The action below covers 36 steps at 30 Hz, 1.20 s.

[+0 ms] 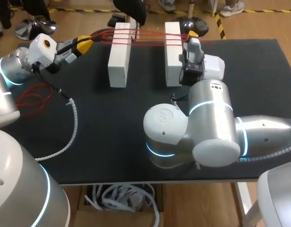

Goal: Grab the tape and strap the tape.

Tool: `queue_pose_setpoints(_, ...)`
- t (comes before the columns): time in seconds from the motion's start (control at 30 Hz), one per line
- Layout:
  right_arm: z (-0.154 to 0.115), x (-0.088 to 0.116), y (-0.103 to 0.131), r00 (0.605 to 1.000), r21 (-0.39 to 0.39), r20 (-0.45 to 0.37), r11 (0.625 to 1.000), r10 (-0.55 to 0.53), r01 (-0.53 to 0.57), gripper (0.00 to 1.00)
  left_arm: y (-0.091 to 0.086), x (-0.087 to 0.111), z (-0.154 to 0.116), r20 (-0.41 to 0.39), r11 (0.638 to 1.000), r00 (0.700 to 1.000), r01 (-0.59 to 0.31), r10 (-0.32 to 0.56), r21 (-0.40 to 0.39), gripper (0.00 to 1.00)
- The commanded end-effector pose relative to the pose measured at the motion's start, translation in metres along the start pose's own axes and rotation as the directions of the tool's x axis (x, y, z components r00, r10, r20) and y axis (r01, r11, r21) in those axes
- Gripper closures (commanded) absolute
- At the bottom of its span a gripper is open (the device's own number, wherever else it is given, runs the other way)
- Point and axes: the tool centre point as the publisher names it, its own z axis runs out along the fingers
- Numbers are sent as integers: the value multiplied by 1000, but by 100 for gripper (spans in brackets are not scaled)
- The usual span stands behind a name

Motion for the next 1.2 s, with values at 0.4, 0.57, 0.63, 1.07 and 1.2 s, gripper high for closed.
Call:
queue_pose_setpoints(0.4, 0, 0, 2, 1000, -15, 24, 1000, 1, 0, 100, 1, 0, 0, 0, 1000, 1000, -2, 2, 1, 100)
queue_pose_setpoints(0.57, 0, 0, 3, 999, -16, 34, 1000, -18, 18, 100, 1, 0, 0, 0, 1000, 1000, -2, 2, 1, 100)
queue_pose_setpoints(0.63, 0, 1, 2, 998, -5, 30, 998, -60, 60, 100, 1, 0, 0, 0, 1000, 1000, -2, 2, 1, 100)
queue_pose_setpoints(1.07, 0, 1, 2, 998, -5, 30, 998, -60, 60, 100, 1, 0, 0, 0, 1000, 1000, -2, 2, 1, 100)
queue_pose_setpoints(1.2, 0, 1, 2, 998, -5, 30, 998, -60, 60, 100, 1, 0, 0, 0, 1000, 1000, -2, 2, 1, 100)
